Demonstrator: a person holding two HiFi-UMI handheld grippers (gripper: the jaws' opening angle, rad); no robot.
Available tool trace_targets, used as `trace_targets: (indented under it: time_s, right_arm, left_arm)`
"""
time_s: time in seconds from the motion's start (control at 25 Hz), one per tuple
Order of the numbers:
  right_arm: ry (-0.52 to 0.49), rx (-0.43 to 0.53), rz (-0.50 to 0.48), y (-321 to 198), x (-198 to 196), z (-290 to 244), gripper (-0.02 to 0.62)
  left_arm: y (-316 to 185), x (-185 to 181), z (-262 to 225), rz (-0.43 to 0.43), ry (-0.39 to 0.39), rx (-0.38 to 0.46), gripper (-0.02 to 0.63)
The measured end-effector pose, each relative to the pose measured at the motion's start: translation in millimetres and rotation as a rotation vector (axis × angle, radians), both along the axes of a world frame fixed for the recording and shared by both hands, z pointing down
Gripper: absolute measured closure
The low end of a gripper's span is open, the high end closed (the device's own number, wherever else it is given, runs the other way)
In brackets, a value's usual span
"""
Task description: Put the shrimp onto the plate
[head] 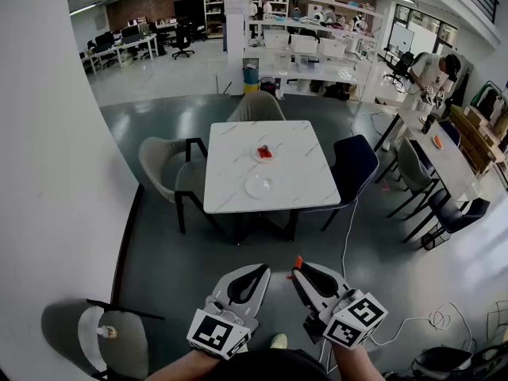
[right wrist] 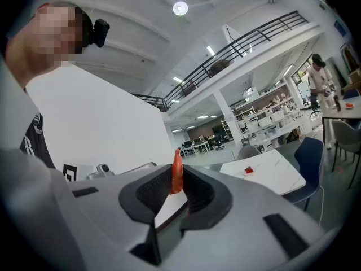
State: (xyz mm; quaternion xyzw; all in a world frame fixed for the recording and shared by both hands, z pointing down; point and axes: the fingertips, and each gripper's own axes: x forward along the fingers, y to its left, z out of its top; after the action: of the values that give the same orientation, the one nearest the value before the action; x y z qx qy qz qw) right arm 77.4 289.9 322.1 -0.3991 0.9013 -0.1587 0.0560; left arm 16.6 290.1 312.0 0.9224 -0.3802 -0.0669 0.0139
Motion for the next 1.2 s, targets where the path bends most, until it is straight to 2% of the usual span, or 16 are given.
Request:
trace_targets:
  time_s: [0.6,0.92,1.2]
  right_arm:
    - [-0.055,-0.021,0.001,-3.0,-18.1,0.8,0.531]
    - [-0.099,-0.042,-0.035,-9.4,-51.5,2.6,0.531]
    - [-0.093,-0.048,-0.034,-9.5,-81.3,6.8,0.531]
  left_arm:
    - [-5.9,-18.4,1.9,0.018,0.000,0.001,0.598]
    - [-10.1,-51.2,5.1,0.010,-0.002,-0.005,0.598]
    - [-10.3,-79.0,10.5,0.018,-0.004,-0.017,0.598]
